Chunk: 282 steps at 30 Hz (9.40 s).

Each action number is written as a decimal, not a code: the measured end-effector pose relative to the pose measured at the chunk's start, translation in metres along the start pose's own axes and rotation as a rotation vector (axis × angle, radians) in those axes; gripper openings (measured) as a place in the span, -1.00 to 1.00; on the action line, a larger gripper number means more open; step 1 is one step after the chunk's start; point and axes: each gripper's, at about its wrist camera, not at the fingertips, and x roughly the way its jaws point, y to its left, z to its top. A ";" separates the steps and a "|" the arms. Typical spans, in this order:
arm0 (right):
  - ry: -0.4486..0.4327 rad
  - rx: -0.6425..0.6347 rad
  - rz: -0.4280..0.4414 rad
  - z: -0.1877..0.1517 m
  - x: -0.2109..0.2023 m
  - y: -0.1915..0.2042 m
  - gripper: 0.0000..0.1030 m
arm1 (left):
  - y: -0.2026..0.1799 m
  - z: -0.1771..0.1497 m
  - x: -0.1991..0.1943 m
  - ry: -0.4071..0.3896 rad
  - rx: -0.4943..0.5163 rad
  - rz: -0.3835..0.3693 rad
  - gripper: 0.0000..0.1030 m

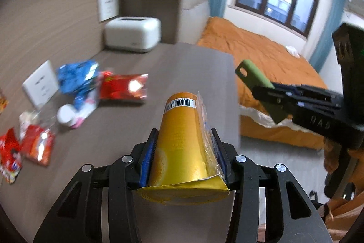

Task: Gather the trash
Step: 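Grasp the yellow chip can with the left tool while the right grasps the green lighter, then carry the can and lighter over the bin and release both, then grasp the orange-labelled plastic bottle with the left tool while the right grasps the red box, then carry the bottle and red box over the bin and release both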

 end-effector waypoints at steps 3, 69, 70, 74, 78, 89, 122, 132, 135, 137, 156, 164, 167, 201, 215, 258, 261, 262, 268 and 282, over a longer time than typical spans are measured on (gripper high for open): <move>-0.002 0.022 -0.044 -0.005 -0.014 -0.028 -0.47 | -0.031 0.006 0.012 0.015 0.042 -0.033 -0.13; 0.700 0.383 -0.170 -0.326 0.268 -0.308 0.91 | -0.201 -0.211 0.483 0.760 0.140 -0.196 0.91; 0.697 0.383 -0.169 -0.323 0.264 -0.306 0.91 | -0.201 -0.207 0.478 0.756 0.137 -0.196 0.91; 0.678 0.385 -0.174 -0.304 0.244 -0.300 0.91 | -0.205 -0.188 0.450 0.731 0.143 -0.191 0.91; 0.631 0.401 -0.192 -0.276 0.205 -0.292 0.91 | -0.211 -0.157 0.409 0.659 0.156 -0.184 0.91; 0.407 0.336 -0.176 -0.155 0.084 -0.257 0.91 | -0.219 -0.050 0.269 0.395 0.105 -0.210 0.91; 0.018 -0.312 0.287 0.070 0.077 0.053 0.91 | 0.040 0.030 0.014 -0.086 -0.145 0.461 0.91; 0.065 -0.407 0.251 0.078 0.135 0.094 0.91 | 0.145 0.003 0.006 -0.034 -0.230 0.582 0.90; 0.075 -0.464 0.186 0.078 0.159 0.107 0.91 | 0.175 -0.002 0.008 -0.014 -0.236 0.575 0.90; 0.099 -0.491 0.174 0.077 0.174 0.112 0.91 | 0.192 -0.003 0.015 0.007 -0.224 0.576 0.90; 0.196 -0.527 0.174 0.061 0.202 0.119 0.16 | 0.239 -0.008 0.068 0.120 -0.214 0.438 0.42; 0.167 -0.429 0.186 0.062 0.168 0.102 0.05 | 0.224 -0.014 0.050 0.091 -0.238 0.444 0.36; 0.149 -0.398 0.197 0.061 0.155 0.093 0.02 | 0.217 -0.016 0.036 0.072 -0.249 0.442 0.32; 0.287 -0.154 0.431 0.016 0.157 0.104 0.00 | 0.162 -0.039 0.011 0.022 -0.355 0.434 0.14; 0.140 -0.073 0.389 0.033 0.074 0.043 -0.02 | 0.110 -0.029 -0.038 -0.095 -0.327 0.360 0.14; 0.645 0.455 -0.090 -0.310 0.239 -0.313 0.84 | -0.203 -0.224 0.468 0.657 0.244 -0.220 0.90; 0.690 0.432 -0.104 -0.334 0.255 -0.314 0.89 | -0.203 -0.240 0.491 0.690 0.247 -0.196 0.90; 0.702 0.431 -0.102 -0.339 0.257 -0.314 0.91 | -0.203 -0.243 0.493 0.692 0.249 -0.190 0.90; 0.706 0.443 -0.080 -0.330 0.247 -0.313 0.91 | -0.204 -0.229 0.476 0.682 0.243 -0.174 0.90; 0.413 0.398 -0.086 -0.171 0.100 -0.272 0.91 | -0.218 -0.079 0.288 0.394 0.123 -0.270 0.90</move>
